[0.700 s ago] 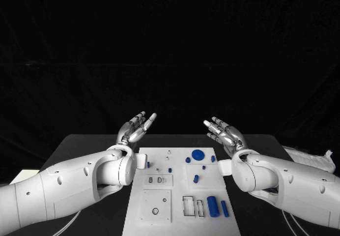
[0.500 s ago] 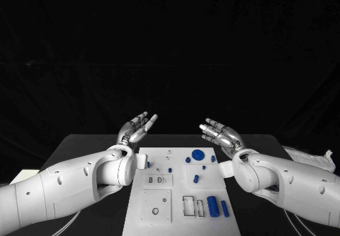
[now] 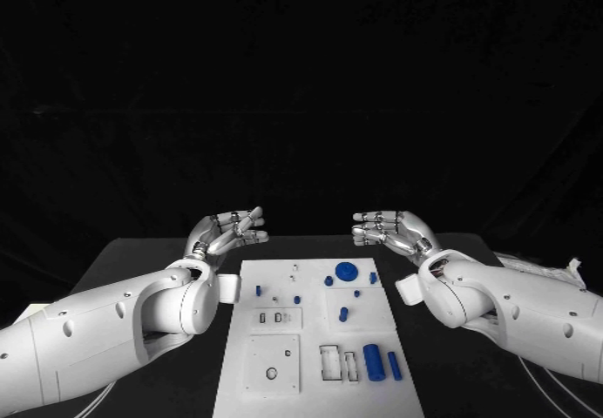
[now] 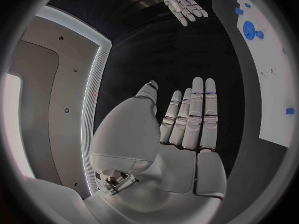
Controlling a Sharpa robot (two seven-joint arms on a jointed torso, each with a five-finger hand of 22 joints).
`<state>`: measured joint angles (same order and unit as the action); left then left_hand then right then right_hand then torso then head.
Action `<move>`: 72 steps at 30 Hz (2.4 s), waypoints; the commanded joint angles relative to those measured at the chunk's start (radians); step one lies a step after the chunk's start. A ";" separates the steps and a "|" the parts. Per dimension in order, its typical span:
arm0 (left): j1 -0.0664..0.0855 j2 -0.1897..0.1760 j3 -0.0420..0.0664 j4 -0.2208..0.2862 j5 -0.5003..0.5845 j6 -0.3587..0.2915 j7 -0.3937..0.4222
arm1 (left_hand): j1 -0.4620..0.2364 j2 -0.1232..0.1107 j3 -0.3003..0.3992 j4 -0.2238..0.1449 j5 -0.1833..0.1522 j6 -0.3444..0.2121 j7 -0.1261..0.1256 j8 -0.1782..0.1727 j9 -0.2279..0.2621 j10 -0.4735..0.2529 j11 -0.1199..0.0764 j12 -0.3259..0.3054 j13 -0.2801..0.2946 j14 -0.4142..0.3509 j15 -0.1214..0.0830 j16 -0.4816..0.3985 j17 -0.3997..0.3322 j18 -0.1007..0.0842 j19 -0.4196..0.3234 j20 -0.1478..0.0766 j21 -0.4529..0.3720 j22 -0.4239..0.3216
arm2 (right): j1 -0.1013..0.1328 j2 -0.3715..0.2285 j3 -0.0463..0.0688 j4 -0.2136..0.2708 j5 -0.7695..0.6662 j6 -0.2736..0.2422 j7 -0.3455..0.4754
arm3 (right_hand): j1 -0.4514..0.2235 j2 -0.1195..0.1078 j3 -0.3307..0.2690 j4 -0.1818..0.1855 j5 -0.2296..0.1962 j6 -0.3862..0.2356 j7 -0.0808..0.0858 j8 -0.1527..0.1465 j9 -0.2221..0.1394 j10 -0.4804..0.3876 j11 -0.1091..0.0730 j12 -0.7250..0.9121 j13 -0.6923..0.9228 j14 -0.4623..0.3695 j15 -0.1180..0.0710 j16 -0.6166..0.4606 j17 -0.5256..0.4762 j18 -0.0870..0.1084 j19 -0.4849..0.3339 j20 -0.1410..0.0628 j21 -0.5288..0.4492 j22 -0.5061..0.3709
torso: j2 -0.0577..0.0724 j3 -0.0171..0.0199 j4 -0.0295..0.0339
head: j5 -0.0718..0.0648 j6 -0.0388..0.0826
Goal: Assemble the parts on the task board
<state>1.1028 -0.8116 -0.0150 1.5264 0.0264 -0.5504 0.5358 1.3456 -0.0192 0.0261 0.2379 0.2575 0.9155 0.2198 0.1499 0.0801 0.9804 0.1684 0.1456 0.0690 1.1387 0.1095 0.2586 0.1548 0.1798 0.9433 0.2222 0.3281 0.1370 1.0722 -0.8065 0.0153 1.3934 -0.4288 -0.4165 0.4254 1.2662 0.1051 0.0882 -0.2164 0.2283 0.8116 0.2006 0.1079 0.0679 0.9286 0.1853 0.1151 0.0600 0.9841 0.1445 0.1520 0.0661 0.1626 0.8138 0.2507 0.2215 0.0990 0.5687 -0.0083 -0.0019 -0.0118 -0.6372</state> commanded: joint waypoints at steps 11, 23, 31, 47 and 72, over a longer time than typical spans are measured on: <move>0.005 -0.118 0.001 0.184 0.058 0.181 -0.012 | 0.057 -0.001 0.010 -0.041 -0.004 0.055 -0.012 -0.024 -0.013 0.089 -0.019 -0.017 -0.001 0.050 -0.018 -0.025 0.031 0.004 0.067 -0.021 -0.013 -0.027 | 0.086 -0.016 0.023 -0.005 -0.735 0.081 -0.209 | 0.014 -0.069 0.067 -0.069 -0.019 0.243 -0.035 -0.003 0.004 0.303 -0.096 -0.024 0.006 0.483 -0.138 0.121 0.084 0.022 0.385 -0.144 0.238 0.091 | 0.086 -0.0029 0.0252 | -0.029 0.018; 0.021 -0.173 0.005 0.306 0.092 0.205 -0.015 | 0.056 -0.002 0.010 -0.046 -0.005 0.053 -0.007 -0.043 -0.015 0.084 -0.013 -0.042 -0.003 0.033 -0.011 -0.052 0.035 0.003 0.058 -0.015 -0.031 -0.040 | 0.143 -0.007 0.026 0.036 -1.182 0.196 -0.420 | -0.033 -0.107 0.107 -0.059 -0.022 0.301 -0.068 -0.043 0.007 0.357 -0.126 -0.050 0.022 0.536 -0.175 0.860 0.716 0.003 0.492 -0.185 0.574 0.338 | 0.153 -0.0129 0.0687 | -0.075 0.034; 0.034 -0.187 0.006 0.343 0.093 0.205 -0.017 | 0.054 -0.003 0.009 -0.047 -0.005 0.051 -0.004 -0.050 -0.015 0.080 -0.010 -0.050 -0.003 0.031 -0.008 -0.059 0.037 0.003 0.056 -0.013 -0.036 -0.044 | 0.155 0.003 0.027 0.058 -1.317 0.265 -0.489 | -0.049 -0.132 0.148 -0.039 -0.034 0.299 -0.065 -0.043 0.008 0.330 -0.122 -0.052 0.020 0.527 -0.165 1.110 1.008 -0.030 0.504 -0.175 0.858 0.668 | 0.176 -0.0139 0.0825 | -0.085 0.037; 0.038 -0.192 0.006 0.346 0.094 0.202 -0.022 | 0.053 -0.003 0.008 -0.048 -0.005 0.049 -0.001 -0.055 -0.015 0.078 -0.008 -0.057 -0.003 0.028 -0.006 -0.066 0.038 0.003 0.054 -0.011 -0.040 -0.048 | 0.157 -0.001 0.027 0.084 -1.403 0.344 -0.535 | -0.052 -0.163 0.173 -0.003 -0.052 0.300 -0.059 -0.044 0.009 0.270 -0.107 -0.055 0.010 0.529 -0.152 1.185 1.096 -0.044 0.506 -0.160 0.974 0.805 | 0.192 -0.0127 0.0861 | -0.092 0.037; 0.038 -0.195 0.007 0.345 0.096 0.194 -0.030 | 0.054 -0.001 0.009 -0.052 -0.005 0.045 0.004 -0.064 -0.015 0.071 -0.003 -0.068 -0.004 0.028 -0.004 -0.073 0.041 0.003 0.054 -0.009 -0.045 -0.052 | 0.147 0.019 0.027 0.073 -1.399 0.372 -0.512 | -0.012 -0.155 0.221 0.026 -0.075 0.290 -0.054 -0.044 0.006 0.235 -0.099 -0.053 0.004 0.523 -0.144 1.197 1.099 -0.042 0.485 -0.150 0.995 0.816 | 0.208 -0.0134 0.0904 | -0.093 0.029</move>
<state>1.1395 -1.0057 -0.0093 1.8695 0.1194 -0.3688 0.5048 1.3921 -0.0212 0.0355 0.1904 0.2575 0.9629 0.2179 0.0907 0.0660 1.0541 0.1590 0.0834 0.0664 1.1744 0.1036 0.1908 0.1947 0.1793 0.9967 0.2070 0.2865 0.0866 1.2213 -0.7891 0.0418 1.4665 -1.8153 -0.0721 -0.0933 1.2440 -0.0516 0.3051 -0.1893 0.1568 1.1037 0.1428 0.0690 0.0754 1.1664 0.0859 0.0647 0.0652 1.4646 -0.0053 1.3445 1.1642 0.1389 1.3065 0.0995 1.2145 0.9145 0.7735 -0.0219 0.0883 -0.1043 -0.6076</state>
